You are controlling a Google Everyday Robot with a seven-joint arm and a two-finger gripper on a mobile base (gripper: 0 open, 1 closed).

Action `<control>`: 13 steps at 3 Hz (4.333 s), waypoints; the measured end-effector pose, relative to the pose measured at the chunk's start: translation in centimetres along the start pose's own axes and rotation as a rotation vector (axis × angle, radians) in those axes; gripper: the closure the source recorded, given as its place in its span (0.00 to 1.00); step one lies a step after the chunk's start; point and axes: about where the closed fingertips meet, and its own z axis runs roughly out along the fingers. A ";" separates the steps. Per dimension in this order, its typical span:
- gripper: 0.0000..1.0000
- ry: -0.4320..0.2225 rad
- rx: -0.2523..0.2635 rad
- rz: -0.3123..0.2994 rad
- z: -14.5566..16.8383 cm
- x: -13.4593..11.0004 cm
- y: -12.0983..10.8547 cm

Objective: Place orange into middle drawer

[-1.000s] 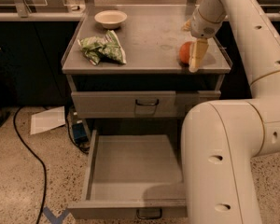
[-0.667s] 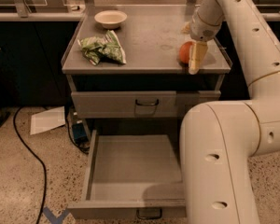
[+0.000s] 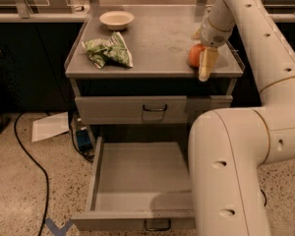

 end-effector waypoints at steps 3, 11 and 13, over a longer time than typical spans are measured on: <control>0.65 0.000 0.000 0.000 0.0 0.0 0.0; 1.00 -0.551 0.054 -0.211 -13.7 -12.9 12.6; 1.00 -0.622 0.060 -0.180 -16.2 -16.4 22.4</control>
Offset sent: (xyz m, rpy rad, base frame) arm 0.0000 0.0000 0.0000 0.0000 0.0000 0.0000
